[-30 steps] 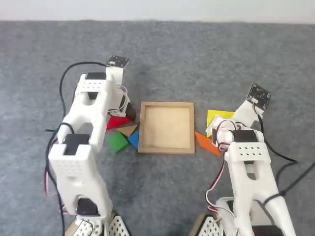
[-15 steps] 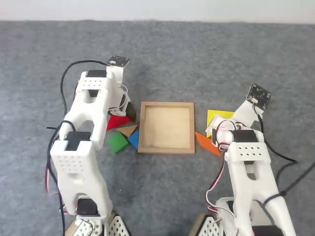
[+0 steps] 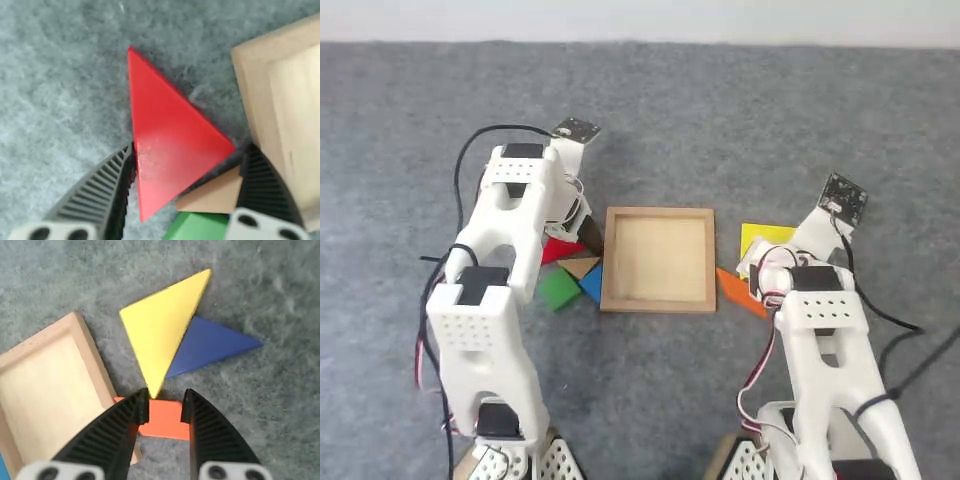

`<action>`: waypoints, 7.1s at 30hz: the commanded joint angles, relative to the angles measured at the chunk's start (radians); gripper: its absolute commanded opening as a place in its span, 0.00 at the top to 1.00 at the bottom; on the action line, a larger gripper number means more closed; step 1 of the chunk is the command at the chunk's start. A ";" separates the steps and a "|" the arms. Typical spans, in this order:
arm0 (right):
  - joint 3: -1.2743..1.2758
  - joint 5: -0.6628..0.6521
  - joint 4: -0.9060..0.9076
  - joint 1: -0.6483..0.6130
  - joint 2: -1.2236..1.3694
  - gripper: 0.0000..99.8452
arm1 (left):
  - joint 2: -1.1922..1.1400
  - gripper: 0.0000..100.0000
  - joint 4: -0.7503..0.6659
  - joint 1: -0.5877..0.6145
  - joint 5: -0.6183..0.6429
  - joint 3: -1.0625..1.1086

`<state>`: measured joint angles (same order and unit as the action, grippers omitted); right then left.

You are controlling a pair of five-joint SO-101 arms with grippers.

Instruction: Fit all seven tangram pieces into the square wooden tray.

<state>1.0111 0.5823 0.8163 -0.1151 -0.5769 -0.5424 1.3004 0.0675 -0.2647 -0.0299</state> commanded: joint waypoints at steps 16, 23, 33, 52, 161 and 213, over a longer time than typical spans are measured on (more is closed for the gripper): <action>-0.009 -0.012 -0.012 -0.015 -0.044 0.87 | 0.023 0.72 0.006 -0.008 -0.005 -0.050; -0.009 -0.012 -0.013 -0.015 -0.044 0.87 | 0.012 0.70 0.003 -0.006 0.064 -0.090; -0.009 -0.012 -0.013 -0.015 -0.044 0.87 | 0.005 0.70 -0.025 -0.015 0.071 -0.093; -0.009 -0.012 -0.007 -0.015 -0.044 0.87 | -0.219 0.70 0.206 -0.011 0.092 -0.401; -0.015 -0.012 -0.005 -0.015 -0.045 0.87 | -0.396 0.75 0.394 -0.011 -0.117 -0.651; -0.015 -0.012 -0.013 -0.016 -0.045 0.87 | -0.087 0.67 0.135 -0.095 0.261 -0.483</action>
<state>1.0111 0.5823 0.8163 -0.1289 -0.5769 -0.5946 1.5443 0.0077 -0.0299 -0.4902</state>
